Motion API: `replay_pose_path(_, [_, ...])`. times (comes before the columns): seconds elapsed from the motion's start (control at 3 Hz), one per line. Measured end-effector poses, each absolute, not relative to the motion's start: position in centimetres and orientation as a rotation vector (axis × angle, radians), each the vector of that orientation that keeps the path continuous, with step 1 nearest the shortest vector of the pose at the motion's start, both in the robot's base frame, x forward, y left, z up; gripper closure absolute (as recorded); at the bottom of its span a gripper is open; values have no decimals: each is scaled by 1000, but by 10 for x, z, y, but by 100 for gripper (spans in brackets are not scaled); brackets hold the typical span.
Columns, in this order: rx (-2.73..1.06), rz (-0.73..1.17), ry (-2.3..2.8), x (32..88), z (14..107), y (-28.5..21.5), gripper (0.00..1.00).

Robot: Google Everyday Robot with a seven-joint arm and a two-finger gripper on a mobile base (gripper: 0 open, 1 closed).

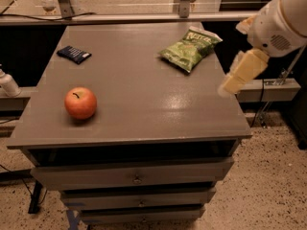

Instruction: Move green jalapeno chip bag near apple

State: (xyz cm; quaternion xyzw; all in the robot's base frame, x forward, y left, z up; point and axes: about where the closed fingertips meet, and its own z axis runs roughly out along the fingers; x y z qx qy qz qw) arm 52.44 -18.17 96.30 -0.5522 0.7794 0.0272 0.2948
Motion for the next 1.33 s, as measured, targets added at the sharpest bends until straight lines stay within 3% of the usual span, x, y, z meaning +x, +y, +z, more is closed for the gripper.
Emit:
replay_pose_path(0.33, [-1317, 96, 2007, 586, 957, -166, 0])
replay_pose_path(1.33, [-1181, 97, 1990, 612, 955, -166, 0])
